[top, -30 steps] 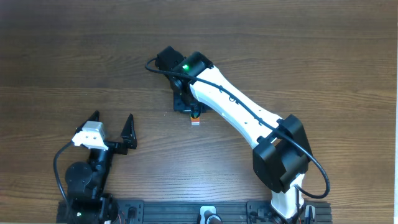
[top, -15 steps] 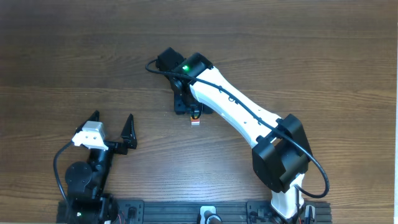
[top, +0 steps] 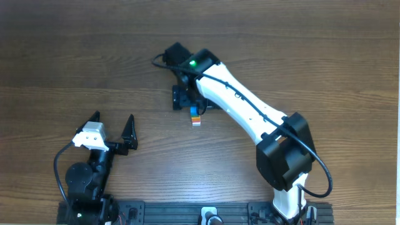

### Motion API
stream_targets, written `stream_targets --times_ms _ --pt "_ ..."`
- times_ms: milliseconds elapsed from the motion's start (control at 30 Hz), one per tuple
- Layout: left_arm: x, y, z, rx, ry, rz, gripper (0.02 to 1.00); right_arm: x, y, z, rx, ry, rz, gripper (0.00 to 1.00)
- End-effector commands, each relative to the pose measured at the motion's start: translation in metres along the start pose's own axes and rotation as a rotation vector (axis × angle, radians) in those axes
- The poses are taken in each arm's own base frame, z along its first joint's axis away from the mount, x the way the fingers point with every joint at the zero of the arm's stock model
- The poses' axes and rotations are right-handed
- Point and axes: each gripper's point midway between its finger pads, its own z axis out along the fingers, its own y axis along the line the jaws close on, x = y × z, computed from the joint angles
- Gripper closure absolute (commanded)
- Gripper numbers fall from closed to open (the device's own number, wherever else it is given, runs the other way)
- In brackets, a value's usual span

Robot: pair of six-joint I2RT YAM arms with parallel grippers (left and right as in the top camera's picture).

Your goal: Stack Cubes

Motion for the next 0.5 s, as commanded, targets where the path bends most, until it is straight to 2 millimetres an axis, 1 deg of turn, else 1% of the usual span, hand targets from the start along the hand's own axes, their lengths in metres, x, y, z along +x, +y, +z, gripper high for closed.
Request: stream_targets --times_ms 33,133,200,300,367,433,500 --pt "0.001 0.000 0.000 0.001 -0.001 0.015 0.020 -0.036 -0.029 -0.022 0.021 -0.081 0.005 0.007" --pt "0.001 0.000 0.000 0.001 -0.001 0.015 0.018 -0.055 -0.063 -0.038 0.007 -0.118 0.058 0.007" --pt "0.002 0.000 0.000 0.001 -0.001 0.015 0.020 -0.067 -0.092 -0.046 0.002 -0.136 0.093 0.007" --pt "0.002 0.000 0.000 0.001 -0.001 0.015 0.020 -0.079 -0.135 -0.056 0.004 -0.155 0.142 0.007" --pt "0.001 0.000 0.000 0.001 -0.001 0.015 0.020 -0.084 -0.160 -0.066 0.003 -0.180 0.156 0.007" --pt "0.002 0.000 0.000 0.001 -0.001 0.015 0.018 -0.086 -0.179 -0.079 0.015 -0.219 0.147 0.007" --pt "0.001 0.000 0.000 0.001 -0.001 0.015 0.020 -0.084 -0.194 -0.097 0.050 -0.277 0.140 0.007"
